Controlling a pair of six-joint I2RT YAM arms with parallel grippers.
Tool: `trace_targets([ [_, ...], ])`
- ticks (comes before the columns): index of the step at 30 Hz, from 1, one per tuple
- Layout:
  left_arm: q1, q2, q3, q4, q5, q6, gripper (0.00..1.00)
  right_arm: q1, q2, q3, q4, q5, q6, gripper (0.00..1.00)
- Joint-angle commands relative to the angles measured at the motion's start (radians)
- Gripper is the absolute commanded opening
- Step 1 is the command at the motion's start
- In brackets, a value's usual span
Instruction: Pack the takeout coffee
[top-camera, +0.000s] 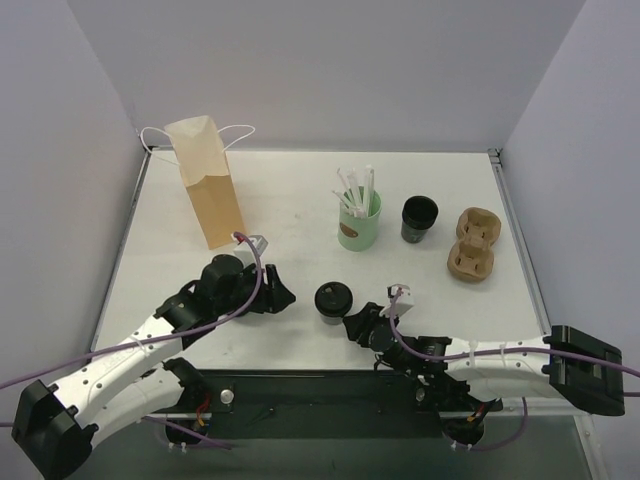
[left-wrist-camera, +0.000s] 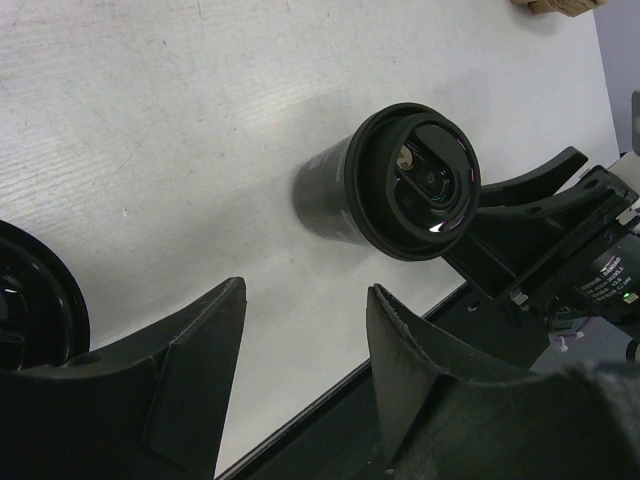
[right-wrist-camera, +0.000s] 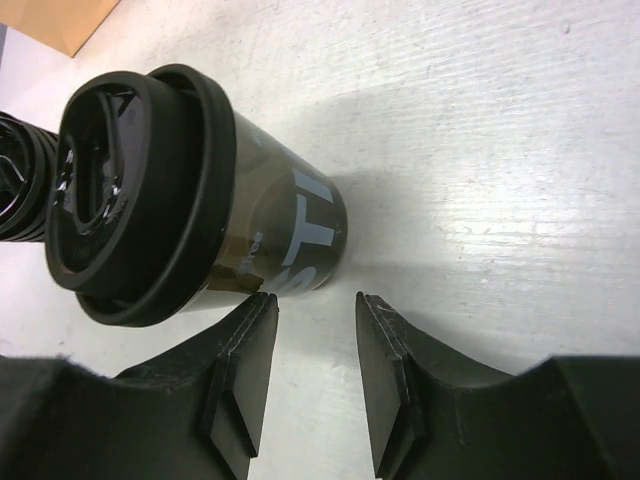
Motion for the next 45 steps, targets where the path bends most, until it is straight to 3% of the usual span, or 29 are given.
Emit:
trace_targets([
  [1, 0.005, 0.026, 0.036, 0.065, 0.024, 0.03, 0.61, -0.045, -0.022, 0.006, -0.033, -0.006, -0.048, 0.38],
  [7, 0.002, 0.089, 0.071, 0.094, 0.048, 0.052, 0.62, -0.19, -0.056, 0.009, -0.016, -0.167, -0.153, 0.4],
  [12, -0.007, 0.148, 0.1, 0.163, 0.097, 0.062, 0.68, -0.338, -0.119, 0.05, -0.124, -0.301, -0.227, 0.4],
  [21, -0.035, 0.283, 0.12, 0.289, 0.128, 0.061, 0.74, -0.346, -0.386, 0.127, -0.393, -0.351, -0.213, 0.53],
  [26, -0.058, 0.343, 0.122, 0.34, 0.125, 0.055, 0.74, -0.339, -0.429, 0.112, -0.333, -0.39, -0.172, 0.57],
  [35, -0.096, 0.409, 0.105, 0.364, 0.073, 0.055, 0.72, -0.329, -0.338, 0.116, -0.254, -0.41, -0.14, 0.59],
  [45, -0.162, 0.408, 0.033, 0.395, -0.037, 0.013, 0.66, -0.329, -0.306, 0.069, -0.116, -0.451, -0.126, 0.5],
])
